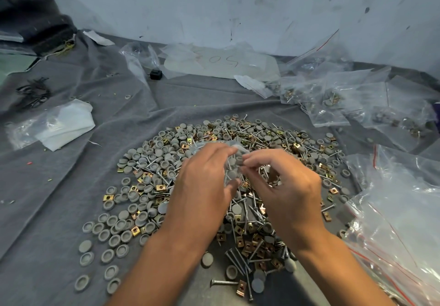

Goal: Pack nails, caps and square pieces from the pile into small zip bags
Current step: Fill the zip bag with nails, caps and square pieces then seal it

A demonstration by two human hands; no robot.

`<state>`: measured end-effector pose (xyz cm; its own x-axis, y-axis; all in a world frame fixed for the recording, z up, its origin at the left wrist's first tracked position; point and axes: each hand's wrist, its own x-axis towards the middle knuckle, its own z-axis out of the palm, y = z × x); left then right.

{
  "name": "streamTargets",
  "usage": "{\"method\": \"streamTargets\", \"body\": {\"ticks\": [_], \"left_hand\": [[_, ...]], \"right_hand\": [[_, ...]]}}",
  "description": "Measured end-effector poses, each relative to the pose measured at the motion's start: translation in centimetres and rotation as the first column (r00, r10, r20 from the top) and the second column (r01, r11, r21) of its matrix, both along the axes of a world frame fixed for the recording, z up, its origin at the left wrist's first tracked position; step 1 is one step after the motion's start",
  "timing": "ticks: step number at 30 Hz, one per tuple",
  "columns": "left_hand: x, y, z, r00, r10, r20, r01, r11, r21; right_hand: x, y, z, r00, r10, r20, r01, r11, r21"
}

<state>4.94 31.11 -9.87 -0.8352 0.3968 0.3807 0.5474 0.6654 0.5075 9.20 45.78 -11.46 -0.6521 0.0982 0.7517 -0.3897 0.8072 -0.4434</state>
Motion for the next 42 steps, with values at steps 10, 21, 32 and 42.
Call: {"method": "streamTargets", "body": {"ticks": [10,21,32,42], "left_hand": [[-0.1,-0.3,0.2,1.000,0.020,0.004,-0.020,0.998,0.053],[0.2,-0.3,0.5,0.999,0.015,0.030,-0.017,0.999,0.041],[0.1,-0.2,0.4,1.000,0.022,0.014,-0.022,1.000,0.013],[0.3,-0.1,0.5,1.000,0.014,0.016,-0.014,1.000,0.007]], "right_hand": [[-0.8,3.3,-1.9,0.802,-0.139,0.582,0.038,0.982,0.183],[-1.0,3.2,-2.8,0.781,-0.270,0.563,0.033,0.918,0.395],[-0.6,3.6,-0.3,0.739,0.167,0.653,-0.003,0.969,-0.245],[-0.3,2.8,1.4,0.693,0.535,0.483,-0.116,0.744,-0.658]]}}
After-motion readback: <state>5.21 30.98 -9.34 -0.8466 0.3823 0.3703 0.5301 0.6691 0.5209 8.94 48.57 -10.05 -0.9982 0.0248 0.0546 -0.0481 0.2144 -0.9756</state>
